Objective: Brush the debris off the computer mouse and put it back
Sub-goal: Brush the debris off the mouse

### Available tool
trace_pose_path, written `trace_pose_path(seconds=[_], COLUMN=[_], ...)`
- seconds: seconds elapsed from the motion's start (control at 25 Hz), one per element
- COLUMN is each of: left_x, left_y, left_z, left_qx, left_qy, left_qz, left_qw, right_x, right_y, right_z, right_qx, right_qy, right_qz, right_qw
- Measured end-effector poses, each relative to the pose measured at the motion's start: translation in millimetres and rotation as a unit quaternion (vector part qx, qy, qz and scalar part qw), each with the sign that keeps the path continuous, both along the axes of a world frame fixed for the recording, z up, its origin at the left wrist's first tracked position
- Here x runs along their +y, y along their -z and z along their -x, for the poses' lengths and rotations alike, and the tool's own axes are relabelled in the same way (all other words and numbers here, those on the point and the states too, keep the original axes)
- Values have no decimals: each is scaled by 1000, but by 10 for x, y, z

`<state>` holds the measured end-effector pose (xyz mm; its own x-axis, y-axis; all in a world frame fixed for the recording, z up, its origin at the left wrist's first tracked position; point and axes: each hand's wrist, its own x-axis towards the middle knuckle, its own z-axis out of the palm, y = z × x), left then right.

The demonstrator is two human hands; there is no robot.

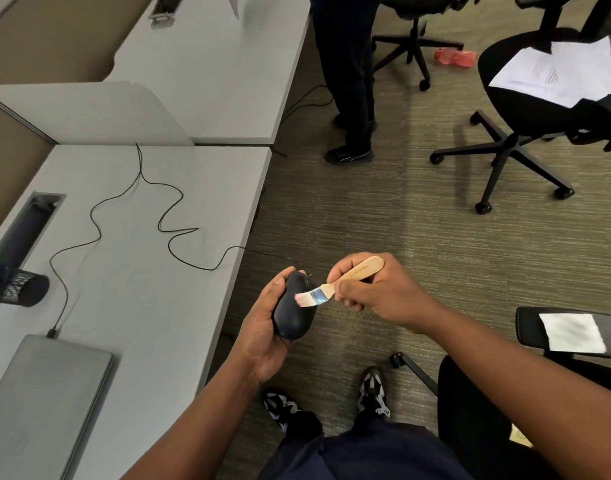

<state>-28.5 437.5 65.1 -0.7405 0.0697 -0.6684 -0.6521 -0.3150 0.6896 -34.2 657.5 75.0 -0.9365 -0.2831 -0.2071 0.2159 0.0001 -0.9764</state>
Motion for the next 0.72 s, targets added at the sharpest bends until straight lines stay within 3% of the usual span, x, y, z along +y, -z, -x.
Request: trace_pose_path(seconds=[0.12, 0.2, 0.4, 0.72], left_x=[-29, -44, -20, -44], left_y=[18, 34, 7, -18], left_z=[-2, 5, 8, 1], left_qx=[-6, -4, 11, 20], left_qy=[7, 14, 19, 72], left_qz=[-12, -16, -6, 13], left_qw=[1000, 1000, 1000, 997], right_x=[41, 63, 25, 19], right_y=[40, 42, -25, -51], right_z=[31, 37, 34, 65], right_qx=[29, 42, 11, -11], right_qy=[43, 72, 24, -4], right_qz=[-51, -30, 57, 22], right_qw=[997, 996, 998, 1000])
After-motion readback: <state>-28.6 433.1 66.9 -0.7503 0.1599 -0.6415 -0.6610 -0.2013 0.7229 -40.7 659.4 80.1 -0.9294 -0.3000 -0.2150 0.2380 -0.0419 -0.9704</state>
